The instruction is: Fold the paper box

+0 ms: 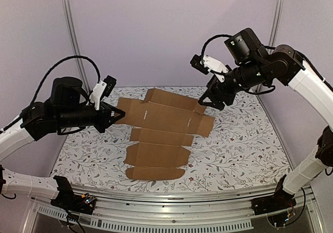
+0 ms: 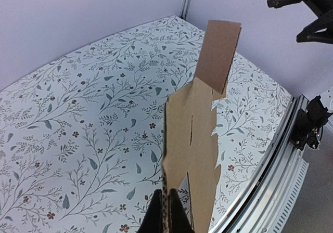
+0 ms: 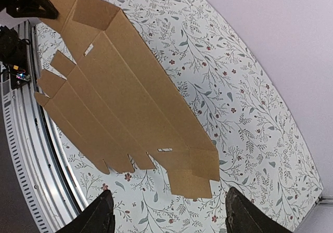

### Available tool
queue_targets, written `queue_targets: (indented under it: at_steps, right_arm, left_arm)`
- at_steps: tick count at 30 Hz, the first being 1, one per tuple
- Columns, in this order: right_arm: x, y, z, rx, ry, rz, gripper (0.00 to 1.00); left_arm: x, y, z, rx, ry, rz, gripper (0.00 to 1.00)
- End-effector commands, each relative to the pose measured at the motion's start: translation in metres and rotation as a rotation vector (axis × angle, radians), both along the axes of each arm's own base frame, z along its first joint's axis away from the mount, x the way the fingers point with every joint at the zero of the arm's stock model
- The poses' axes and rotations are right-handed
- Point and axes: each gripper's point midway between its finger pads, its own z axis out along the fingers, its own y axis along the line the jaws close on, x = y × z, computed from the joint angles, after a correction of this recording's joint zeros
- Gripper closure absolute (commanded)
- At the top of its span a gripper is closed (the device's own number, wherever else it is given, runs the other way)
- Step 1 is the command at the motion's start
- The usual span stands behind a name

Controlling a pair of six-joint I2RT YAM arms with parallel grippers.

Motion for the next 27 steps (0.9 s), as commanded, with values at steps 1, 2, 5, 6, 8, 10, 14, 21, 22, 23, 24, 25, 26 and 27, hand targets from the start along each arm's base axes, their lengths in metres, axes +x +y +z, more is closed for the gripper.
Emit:
queue_targets:
  at_steps: [1, 2, 5, 6, 8, 10, 14, 21, 22, 23, 24, 25, 26, 27]
  right_arm:
    - [0.004, 0.018, 0.016, 0.058, -0.085, 0.097, 0.28]
    - [0.004, 0.021, 0.018, 0.065, -0.099, 0.113, 0.29]
    - [0.006, 0.031, 0.020, 0.067, -0.140, 0.176, 0.29]
    - [0.007, 0.034, 0.020, 0.058, -0.161, 0.203, 0.29]
    - [0.008, 0.040, 0.016, 0.042, -0.178, 0.245, 0.30]
    - [0.005, 0.046, 0.012, 0.029, -0.189, 0.303, 0.30]
    - [0.010, 0.054, 0.006, -0.004, -0.205, 0.351, 0.30]
    - [0.026, 0.064, -0.011, -0.069, -0.210, 0.390, 0.30]
    - [0.027, 0.065, -0.012, -0.071, -0.205, 0.396, 0.30]
    - [0.027, 0.065, -0.013, -0.068, -0.196, 0.407, 0.30]
    - [0.026, 0.066, -0.015, -0.067, -0.186, 0.418, 0.30]
    - [0.027, 0.067, -0.015, -0.069, -0.187, 0.422, 0.30]
    - [0.029, 0.067, -0.018, -0.075, -0.185, 0.422, 0.30]
    - [0.030, 0.067, -0.018, -0.078, -0.185, 0.423, 0.30]
  left_arm:
    - [-0.008, -0.008, 0.011, -0.123, -0.014, -0.027, 1.00]
    - [-0.010, -0.007, 0.009, -0.131, -0.013, -0.033, 1.00]
    - [-0.013, -0.008, 0.002, -0.133, 0.000, -0.043, 1.00]
    - [-0.014, -0.008, 0.001, -0.130, 0.001, -0.044, 1.00]
    - [-0.016, -0.008, 0.000, -0.128, -0.005, -0.049, 1.00]
    - [-0.017, -0.007, 0.002, -0.127, -0.015, -0.050, 1.00]
    - [-0.019, -0.005, 0.006, -0.127, -0.033, -0.056, 1.00]
    - [-0.023, -0.006, 0.004, -0.108, -0.039, -0.071, 1.00]
    - [-0.024, -0.006, 0.004, -0.103, -0.040, -0.072, 1.00]
    - [-0.024, -0.006, 0.004, -0.100, -0.042, -0.072, 1.00]
    - [-0.024, -0.006, 0.004, -0.098, -0.045, -0.072, 1.00]
    - [-0.024, -0.006, 0.003, -0.094, -0.045, -0.071, 1.00]
    - [-0.025, -0.007, 0.003, -0.090, -0.046, -0.072, 1.00]
    - [-0.025, -0.007, 0.003, -0.089, -0.046, -0.074, 1.00]
